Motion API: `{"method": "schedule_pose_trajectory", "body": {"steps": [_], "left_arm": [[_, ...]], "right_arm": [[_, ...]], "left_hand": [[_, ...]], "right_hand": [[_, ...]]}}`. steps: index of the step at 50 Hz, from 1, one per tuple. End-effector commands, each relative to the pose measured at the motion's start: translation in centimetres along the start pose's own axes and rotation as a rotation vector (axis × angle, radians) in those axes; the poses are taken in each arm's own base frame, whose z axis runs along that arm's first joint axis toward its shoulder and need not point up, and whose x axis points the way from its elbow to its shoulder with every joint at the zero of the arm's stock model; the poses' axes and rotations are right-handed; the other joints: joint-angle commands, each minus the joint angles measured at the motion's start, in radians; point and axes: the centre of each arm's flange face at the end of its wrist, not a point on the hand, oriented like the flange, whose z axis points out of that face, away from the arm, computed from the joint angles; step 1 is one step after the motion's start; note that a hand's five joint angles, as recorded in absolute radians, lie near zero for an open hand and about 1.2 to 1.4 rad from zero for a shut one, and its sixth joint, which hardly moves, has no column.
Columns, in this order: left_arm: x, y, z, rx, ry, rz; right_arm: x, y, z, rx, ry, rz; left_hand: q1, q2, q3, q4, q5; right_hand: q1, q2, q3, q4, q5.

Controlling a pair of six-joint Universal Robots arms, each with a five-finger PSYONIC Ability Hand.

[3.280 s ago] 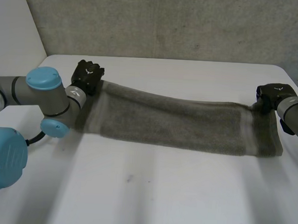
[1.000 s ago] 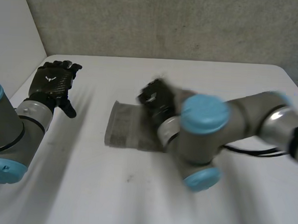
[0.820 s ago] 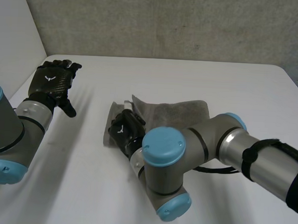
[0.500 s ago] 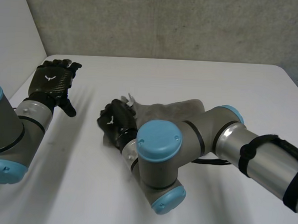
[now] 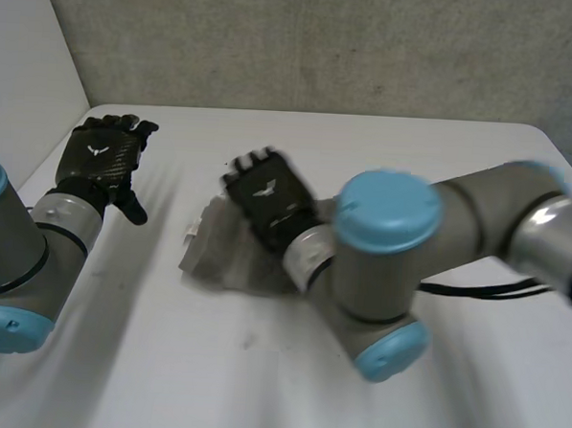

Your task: Fold the towel.

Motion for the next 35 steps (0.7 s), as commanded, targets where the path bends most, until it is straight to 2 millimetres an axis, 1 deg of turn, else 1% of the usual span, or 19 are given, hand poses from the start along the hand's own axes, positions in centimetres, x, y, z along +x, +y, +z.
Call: {"method": "schedule_pose_trajectory", "body": {"steps": [1, 3, 4, 5, 6, 8, 9, 11, 12, 13, 17, 20, 21, 22, 24, 25, 27, 33, 35], "left_arm": [[0.1, 0.1, -0.1, -0.002, 0.002, 0.0], [0.1, 0.1, -0.1, -0.001, 0.002, 0.0], [0.1, 0.1, -0.1, -0.001, 0.002, 0.0], [0.1, 0.0, 0.0, 0.005, 0.002, 0.002], [0.2, 0.1, -0.1, 0.009, 0.005, 0.004], [0.3, 0.1, -0.1, 0.012, 0.006, 0.004], [0.4, 0.2, -0.1, 0.011, 0.007, 0.005], [0.4, 0.3, -0.2, 0.01, 0.008, 0.009], [0.4, 0.3, -0.2, 0.01, 0.008, 0.009], [0.5, 0.3, -0.2, 0.01, 0.009, 0.009], [1.0, 0.3, -0.5, 0.009, 0.025, 0.009], [1.3, 0.3, -0.6, 0.01, 0.033, 0.009], [1.3, 0.3, -0.6, 0.01, 0.033, 0.009], [1.4, 0.2, -0.6, 0.012, 0.034, 0.009], [1.4, 0.2, -0.6, 0.012, 0.034, 0.009], [1.4, 0.2, -0.7, 0.013, 0.035, 0.009], [1.4, 0.2, -0.7, 0.013, 0.035, 0.009], [1.4, 0.2, -0.7, 0.013, 0.035, 0.009], [1.4, 0.1, -0.8, 0.015, 0.033, 0.009]], "right_arm": [[4.9, 3.0, -3.0, -0.139, 0.126, 0.234], [6.2, 6.1, -4.3, -0.236, 0.157, 0.265], [6.2, 6.1, -4.3, -0.236, 0.157, 0.265], [6.5, 7.5, -4.9, -0.279, 0.164, 0.277], [6.5, 7.6, -4.9, -0.28, 0.164, 0.277], [6.6, 9.8, -5.8, -0.343, 0.176, 0.296], [6.6, 9.8, -5.8, -0.343, 0.176, 0.296], [6.8, 11.6, -6.2, -0.386, 0.187, 0.31], [6.8, 11.6, -6.2, -0.386, 0.188, 0.31], [6.7, 12.3, -6.2, -0.391, 0.188, 0.313], [6.6, 13.0, -6.0, -0.378, 0.194, 0.309], [6.8, 13.4, -5.7, -0.36, 0.21, 0.3], [7.1, 13.6, -5.6, -0.354, 0.221, 0.294], [7.1, 13.6, -5.6, -0.354, 0.221, 0.294], [7.2, 14.0, -5.4, -0.348, 0.228, 0.285], [7.2, 14.0, -5.4, -0.348, 0.228, 0.285], [7.3, 14.3, -5.3, -0.36, 0.242, 0.267], [8.4, 13.8, -5.8, -0.369, 0.27, 0.219], [9.4, 12.7, -6.0, -0.362, 0.297, 0.141]], "left_hand": [[0.006, 0.013, 0.013, 0.012, -0.022], [0.006, 0.013, 0.013, 0.012, -0.022], [0.006, 0.013, 0.013, 0.012, -0.022], [0.006, 0.013, 0.013, 0.012, -0.022], [0.006, 0.013, 0.013, 0.012, -0.022], [0.006, 0.013, 0.013, 0.012, -0.022], [0.006, 0.013, 0.013, 0.012, -0.022], [0.006, 0.013, 0.013, 0.012, -0.022], [0.006, 0.013, 0.013, 0.012, -0.022], [0.006, 0.013, 0.013, 0.012, -0.022], [0.006, 0.013, 0.013, 0.012, -0.022], [0.006, 0.013, 0.013, 0.012, -0.022], [0.006, 0.013, 0.013, 0.012, -0.022], [0.006, 0.013, 0.013, 0.012, -0.022], [0.006, 0.013, 0.013, 0.012, -0.022], [0.006, 0.013, 0.013, 0.012, -0.022], [0.006, 0.013, 0.013, 0.012, -0.022], [0.006, 0.013, 0.013, 0.012, -0.022], [0.006, 0.013, 0.013, 0.012, -0.022]], "right_hand": [[-0.058, -0.064, -0.067, -0.081, -0.06], [-0.043, -0.049, -0.052, -0.066, -0.045], [-0.042, -0.048, -0.051, -0.065, -0.043], [0.031, 0.025, 0.022, 0.008, 0.029], [0.032, 0.025, 0.023, 0.008, 0.03], [0.172, 0.166, 0.163, 0.149, 0.17], [0.172, 0.166, 0.164, 0.149, 0.171], [0.286, 0.28, 0.277, 0.263, 0.285], [0.287, 0.281, 0.278, 0.264, 0.285], [0.316, 0.31, 0.307, 0.293, 0.314], [0.325, 0.319, 0.316, 0.302, 0.324], [0.422, 0.416, 0.413, 0.399, 0.42], [0.506, 0.5, 0.497, 0.483, 0.505], [0.507, 0.501, 0.498, 0.484, 0.506], [0.749, 0.743, 0.74, 0.726, 0.748], [0.751, 0.745, 0.742, 0.728, 0.749], [1.162, 1.155, 1.153, 1.138, 1.16], [1.164, 1.157, 1.155, 1.14, 1.162], [1.164, 1.157, 1.155, 1.14, 1.162]]}}
